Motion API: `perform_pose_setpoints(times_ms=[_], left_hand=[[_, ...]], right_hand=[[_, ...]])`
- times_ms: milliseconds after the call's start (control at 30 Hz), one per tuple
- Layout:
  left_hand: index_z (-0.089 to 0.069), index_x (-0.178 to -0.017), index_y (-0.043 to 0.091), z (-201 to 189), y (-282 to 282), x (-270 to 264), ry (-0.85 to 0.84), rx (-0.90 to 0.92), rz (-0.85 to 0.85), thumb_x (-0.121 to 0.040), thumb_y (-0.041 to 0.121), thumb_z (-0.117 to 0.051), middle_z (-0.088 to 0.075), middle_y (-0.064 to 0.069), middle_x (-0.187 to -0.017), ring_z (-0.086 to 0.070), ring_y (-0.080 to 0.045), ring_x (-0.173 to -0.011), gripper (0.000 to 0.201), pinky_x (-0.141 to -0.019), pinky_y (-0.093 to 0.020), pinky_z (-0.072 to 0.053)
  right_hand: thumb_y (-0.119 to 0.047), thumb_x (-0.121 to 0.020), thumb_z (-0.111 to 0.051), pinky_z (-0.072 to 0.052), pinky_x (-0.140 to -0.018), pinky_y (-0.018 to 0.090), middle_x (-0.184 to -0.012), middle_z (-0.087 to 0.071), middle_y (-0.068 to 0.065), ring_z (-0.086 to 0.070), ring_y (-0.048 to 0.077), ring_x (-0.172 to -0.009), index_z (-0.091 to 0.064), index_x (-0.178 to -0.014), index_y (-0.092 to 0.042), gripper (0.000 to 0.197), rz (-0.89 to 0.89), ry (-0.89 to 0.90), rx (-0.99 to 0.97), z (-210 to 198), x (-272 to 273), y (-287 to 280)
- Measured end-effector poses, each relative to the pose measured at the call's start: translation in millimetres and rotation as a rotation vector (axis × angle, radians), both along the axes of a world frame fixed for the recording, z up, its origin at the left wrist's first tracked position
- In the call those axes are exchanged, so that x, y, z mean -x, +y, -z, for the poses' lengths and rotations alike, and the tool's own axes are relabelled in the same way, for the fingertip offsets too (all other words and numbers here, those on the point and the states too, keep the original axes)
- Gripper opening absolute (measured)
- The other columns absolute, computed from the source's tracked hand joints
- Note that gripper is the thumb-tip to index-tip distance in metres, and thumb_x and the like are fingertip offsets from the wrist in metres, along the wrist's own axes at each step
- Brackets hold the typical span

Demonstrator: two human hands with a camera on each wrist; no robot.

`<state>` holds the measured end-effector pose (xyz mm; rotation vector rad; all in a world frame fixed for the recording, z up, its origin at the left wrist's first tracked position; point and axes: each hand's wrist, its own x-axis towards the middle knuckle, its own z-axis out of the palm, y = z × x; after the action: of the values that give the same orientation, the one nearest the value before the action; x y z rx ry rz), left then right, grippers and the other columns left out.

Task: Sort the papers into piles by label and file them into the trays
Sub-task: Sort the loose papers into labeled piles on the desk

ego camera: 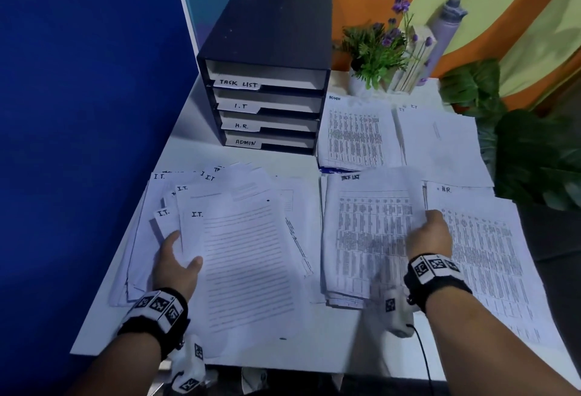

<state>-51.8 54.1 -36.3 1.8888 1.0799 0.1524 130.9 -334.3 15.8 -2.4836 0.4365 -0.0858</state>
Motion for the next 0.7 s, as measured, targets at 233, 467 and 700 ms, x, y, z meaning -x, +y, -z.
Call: perform_pose_setpoints(times_ms=[233,467,700], left_hand=[[-0.009,-0.153,0.036,-15.1,4.7,5.6,0.008,-0.050,-0.102,-0.091,0.003,-0.060,-0.031,-0.007,-0.155,-0.041,-0.034,-0.133,0.087,-0.107,-0.045,-0.035],[-0.026,-0.149,0.028,-22.6,2.6,6.8,-0.126,0.031,-0.128,-0.079,0.010,-0.077,-0.047,0.004,-0.134,-0.049,-0.019,-0.117,0.088,-0.102,-0.037,-0.039],[-0.068,-0.103,0.013,0.8,3.3,14.8,-0.014,0.439,-0.140,-0.089,0.041,-0.062,-0.072,-0.013,-0.100,-0.068,-0.031,-0.091,0.032,-0.090,-0.050,-0.053]], right_hand=[[-0.002,-0.082,-0.062,-0.046,-0.091,0.053,-0.130,-0.047,0.023,-0.048,0.042,-0.112,-0.044,-0.134,-0.008,0.056,0.048,0.143,0.276,3.2,-14.2,-9.8],[-0.017,-0.093,-0.060,-0.048,-0.092,0.031,-0.126,-0.057,0.007,-0.056,0.023,-0.114,-0.051,-0.133,-0.010,0.041,-0.454,0.364,-0.464,-5.0,14.4,93.5],[-0.060,-0.072,-0.068,-0.053,-0.087,0.039,-0.094,-0.070,-0.003,-0.066,0.019,-0.091,-0.059,-0.109,-0.019,0.056,-0.532,0.491,-0.512,49.2,52.6,148.4]])
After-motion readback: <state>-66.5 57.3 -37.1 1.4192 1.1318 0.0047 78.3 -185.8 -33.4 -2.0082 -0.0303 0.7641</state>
